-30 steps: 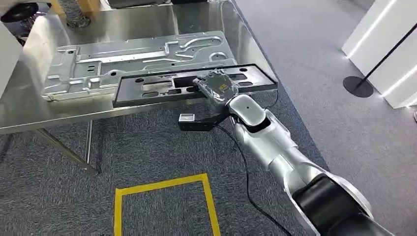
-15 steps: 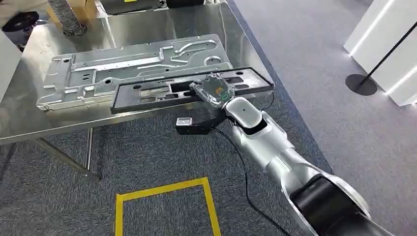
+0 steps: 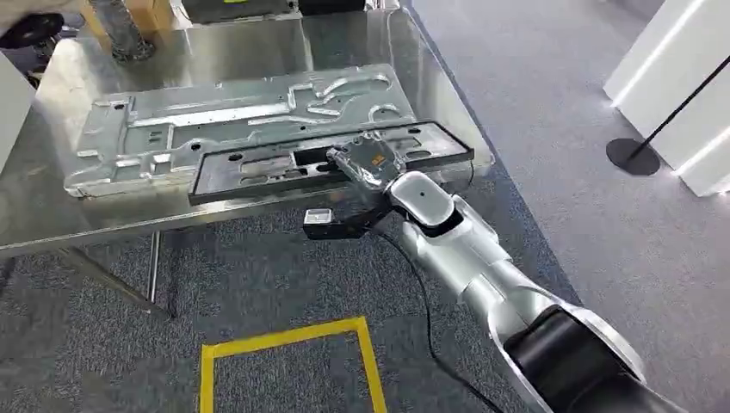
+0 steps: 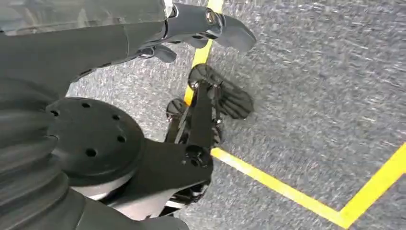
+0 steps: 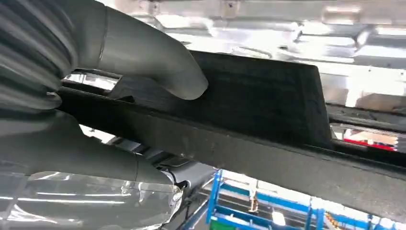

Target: Take the parts from the cabinet and place them on the table.

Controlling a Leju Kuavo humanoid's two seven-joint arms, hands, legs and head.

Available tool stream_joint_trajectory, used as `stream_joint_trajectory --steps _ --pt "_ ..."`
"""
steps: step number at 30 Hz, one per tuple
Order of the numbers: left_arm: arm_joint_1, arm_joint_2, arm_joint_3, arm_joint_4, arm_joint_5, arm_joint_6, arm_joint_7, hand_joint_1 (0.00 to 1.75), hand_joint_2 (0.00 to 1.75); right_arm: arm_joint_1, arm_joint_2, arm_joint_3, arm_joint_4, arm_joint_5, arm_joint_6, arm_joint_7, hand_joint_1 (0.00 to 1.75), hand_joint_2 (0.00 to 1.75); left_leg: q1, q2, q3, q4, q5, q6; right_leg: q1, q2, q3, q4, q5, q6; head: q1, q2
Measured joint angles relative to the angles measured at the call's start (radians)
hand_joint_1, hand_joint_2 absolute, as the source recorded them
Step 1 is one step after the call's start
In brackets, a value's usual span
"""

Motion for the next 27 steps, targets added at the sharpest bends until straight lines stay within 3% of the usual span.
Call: stream_joint_trajectory --steps 2,3,4,5,7,8,9,10,12,13,14,15,18,19,20,21,23,25,27 --pt "-0.001 0.000 0.001 0.000 0.002 0.002 0.000 0.00 1.75 -0.004 0.000 0.000 0.003 0.000 0.001 0.000 1.75 1.75 -0.001 0.001 0.005 0.000 -0.006 0.007 -0.001 0.000 -0.107 0.186 -0.066 0.007 0.000 0.000" --pt "0.000 0.001 0.002 0.000 0.003 0.002 0.000 0.00 1.75 -0.001 0.000 0.001 0.005 0.000 0.002 0.000 1.75 1.75 -0.001 0.001 0.008 0.001 -0.010 0.008 -0.001 0.000 -0.152 0.255 -0.079 0.007 0.000 0.000" --pt "0.001 0.001 0.002 0.000 0.003 0.002 0.000 0.00 1.75 0.002 0.000 0.001 0.008 0.000 0.002 0.000 1.75 1.75 -0.001 0.000 0.012 0.001 -0.013 0.008 -0.001 0.000 -0.177 0.274 -0.064 0.006 0.000 0.000" --pt "0.001 0.001 0.002 0.000 0.004 0.002 0.000 0.00 1.75 0.003 0.000 0.002 0.010 0.000 0.002 0.000 1.75 1.75 -0.002 -0.001 0.017 0.001 -0.017 0.008 -0.001 0.000 -0.178 0.255 -0.036 0.004 0.000 0.000" --pt "0.001 0.001 0.003 0.000 0.006 0.002 0.000 0.00 1.75 0.001 0.000 0.002 0.011 0.000 0.002 -0.001 1.75 1.75 -0.006 -0.005 0.039 0.001 -0.031 0.006 0.002 0.000 -0.106 0.061 0.094 -0.012 0.000 0.000" --pt "0.001 0.001 0.003 0.000 0.006 0.002 -0.001 0.00 1.75 -0.001 0.000 0.002 0.011 0.000 0.003 -0.001 1.75 1.75 -0.007 -0.005 0.048 -0.001 -0.037 0.004 0.006 0.000 -0.070 -0.028 0.140 -0.022 0.000 0.000" --pt "0.001 -0.002 0.003 0.000 0.006 0.002 -0.001 0.00 1.75 -0.002 0.000 0.002 0.011 -0.001 0.002 -0.001 1.75 1.75 -0.010 -0.005 0.050 -0.003 -0.041 0.000 0.010 -0.001 -0.055 -0.040 0.121 -0.029 -0.004 0.000" --pt "-0.001 -0.002 0.003 0.000 0.006 0.002 -0.001 0.00 1.75 -0.004 0.000 0.002 0.012 -0.001 0.003 -0.001 1.75 1.75 -0.009 -0.007 0.047 -0.002 -0.044 -0.006 0.014 -0.002 -0.049 -0.065 0.120 -0.033 -0.005 0.000" --pt "0.000 -0.002 0.004 0.000 0.009 0.002 -0.001 0.00 1.75 -0.004 0.000 0.003 0.012 -0.001 0.003 -0.001 1.75 1.75 -0.006 -0.005 0.051 -0.009 -0.049 -0.018 0.017 0.000 -0.051 -0.062 0.111 -0.039 -0.003 0.000" --pt "-0.001 -0.002 0.005 0.000 0.009 0.002 -0.001 0.00 1.75 -0.005 0.000 0.003 0.012 -0.001 0.003 -0.001 1.75 1.75 -0.008 -0.004 0.057 -0.014 -0.051 -0.024 0.014 0.001 -0.045 -0.073 0.111 -0.042 -0.003 0.000" --pt "-0.001 0.000 0.006 -0.001 0.011 0.003 -0.001 0.00 1.75 -0.005 0.002 0.003 0.011 -0.002 0.003 -0.001 1.75 1.75 -0.007 0.000 0.062 -0.010 -0.061 -0.028 0.002 -0.001 -0.025 -0.091 0.114 -0.041 -0.003 0.000" --pt "-0.001 0.000 0.008 -0.001 0.013 0.006 -0.002 0.00 1.75 -0.007 0.002 0.003 0.012 -0.002 0.003 -0.001 1.75 1.75 -0.009 0.003 0.050 0.025 -0.075 -0.032 0.002 0.000 -0.013 -0.100 0.110 -0.047 -0.003 0.000" --pt "0.000 0.000 0.010 -0.001 0.018 0.009 -0.001 0.00 1.75 -0.009 0.005 0.005 0.014 -0.002 0.005 -0.001 1.75 1.75 -0.004 0.002 -0.077 0.245 -0.157 -0.042 0.004 -0.001 0.003 -0.100 0.095 -0.053 -0.005 0.000" --pt "0.002 0.000 0.011 0.000 0.018 0.011 0.000 0.00 1.75 -0.005 0.004 0.006 0.016 -0.002 0.005 -0.001 1.75 1.75 -0.004 0.003 -0.114 0.297 -0.159 -0.045 0.004 -0.001 0.010 -0.099 0.087 -0.053 -0.007 0.000" --pt "0.003 0.000 0.011 0.000 0.018 0.012 0.000 0.00 1.75 -0.001 0.004 0.007 0.016 -0.002 0.005 -0.001 1.75 1.75 -0.002 0.003 -0.123 0.288 -0.129 -0.047 0.004 0.000 0.019 -0.097 0.079 -0.051 -0.006 0.000" --pt "0.003 0.000 0.012 0.000 0.018 0.013 0.000 0.00 1.75 0.001 0.004 0.008 0.016 -0.002 0.005 -0.001 1.75 1.75 0.000 0.003 -0.108 0.233 -0.078 -0.049 0.003 0.001 0.029 -0.094 0.069 -0.050 -0.006 0.000" --pt "0.003 0.001 0.013 -0.001 0.018 0.014 0.000 0.00 1.75 -0.001 0.004 0.009 0.016 -0.002 0.005 -0.001 1.75 1.75 0.003 0.004 -0.044 0.058 0.037 -0.047 0.001 0.003 0.050 -0.083 0.047 -0.042 -0.006 0.000" --pt "0.002 0.001 0.017 0.000 0.017 0.014 0.000 0.00 1.75 -0.004 0.004 0.010 0.018 -0.002 0.005 0.000 1.75 1.75 -0.004 0.002 -0.014 0.004 0.021 -0.040 0.008 0.005 0.048 -0.072 0.032 -0.030 -0.008 0.000" --pt "0.000 0.002 0.017 0.000 0.016 0.014 0.000 0.00 1.75 -0.001 0.003 0.010 0.019 -0.002 0.005 0.000 1.75 1.75 -0.005 0.003 -0.018 0.005 0.009 -0.020 0.008 0.004 0.048 -0.072 0.033 -0.020 -0.005 0.000"
